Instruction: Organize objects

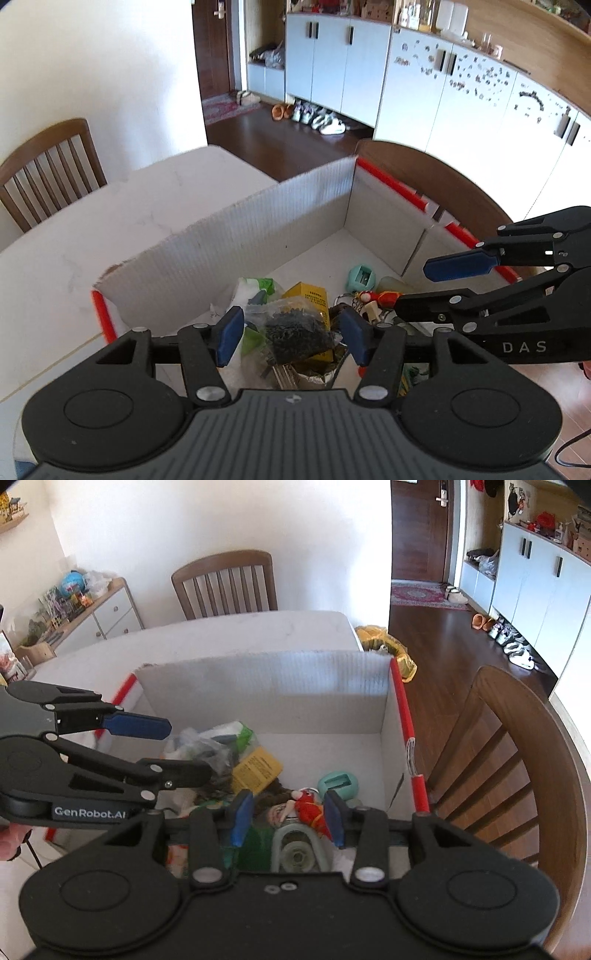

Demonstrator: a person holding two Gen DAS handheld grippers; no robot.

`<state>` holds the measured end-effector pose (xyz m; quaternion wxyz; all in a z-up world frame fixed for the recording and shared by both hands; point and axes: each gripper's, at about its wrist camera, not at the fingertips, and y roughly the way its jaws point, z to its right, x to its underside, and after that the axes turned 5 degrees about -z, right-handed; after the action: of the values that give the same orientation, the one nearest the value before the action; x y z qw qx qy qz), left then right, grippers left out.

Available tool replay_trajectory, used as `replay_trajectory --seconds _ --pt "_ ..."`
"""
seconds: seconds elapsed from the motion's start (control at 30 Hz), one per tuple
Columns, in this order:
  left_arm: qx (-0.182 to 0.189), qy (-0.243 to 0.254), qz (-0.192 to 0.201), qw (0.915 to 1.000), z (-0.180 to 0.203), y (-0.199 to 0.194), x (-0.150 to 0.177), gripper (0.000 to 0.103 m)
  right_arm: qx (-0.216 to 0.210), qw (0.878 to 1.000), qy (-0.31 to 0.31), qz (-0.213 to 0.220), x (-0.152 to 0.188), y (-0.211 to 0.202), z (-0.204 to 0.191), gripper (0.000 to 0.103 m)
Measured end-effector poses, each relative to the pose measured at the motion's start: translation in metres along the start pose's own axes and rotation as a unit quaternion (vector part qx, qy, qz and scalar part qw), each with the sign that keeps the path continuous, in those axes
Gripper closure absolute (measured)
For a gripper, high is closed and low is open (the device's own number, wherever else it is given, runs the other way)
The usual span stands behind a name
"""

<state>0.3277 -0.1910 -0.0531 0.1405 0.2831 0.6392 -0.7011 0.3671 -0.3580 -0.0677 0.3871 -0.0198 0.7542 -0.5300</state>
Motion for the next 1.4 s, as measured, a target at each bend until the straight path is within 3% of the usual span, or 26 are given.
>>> replay_trajectory --seconds 0.17,0.33,0.57,0.7,0.97,1.2,1.4 --pt "0.006 0.002 0.026 0.9996 -0.006 -0.031 0.007 0.041 0.003 1.0 0.008 0.03 0.004 -0.022 -0.018 0.049" --pt "0.012 0.003 0.047 0.9988 -0.014 -0.06 0.017 0.038 0.004 0.999 0.016 0.048 0.007 -0.039 -0.039 0.048" --pt "0.018 -0.001 0.064 0.9978 -0.029 -0.087 0.035 0.029 0.009 0.997 0.035 0.07 0.016 -0.053 -0.063 0.037" --pt "0.022 -0.004 0.072 0.9972 -0.036 -0.098 0.045 0.022 0.015 0.996 0.036 0.078 0.023 -0.059 -0.077 0.036" --pt "0.026 -0.015 0.089 0.9956 -0.048 -0.114 0.062 0.015 0.02 0.994 0.044 0.098 0.036 -0.069 -0.102 0.022" --pt "0.026 -0.025 0.098 0.9945 -0.053 -0.125 0.076 0.001 0.027 0.992 0.047 0.114 0.048 -0.079 -0.117 0.009" --pt "0.022 -0.029 0.104 0.9939 -0.056 -0.133 0.086 0.001 0.018 0.99 0.054 0.129 0.056 -0.086 -0.126 0.003"
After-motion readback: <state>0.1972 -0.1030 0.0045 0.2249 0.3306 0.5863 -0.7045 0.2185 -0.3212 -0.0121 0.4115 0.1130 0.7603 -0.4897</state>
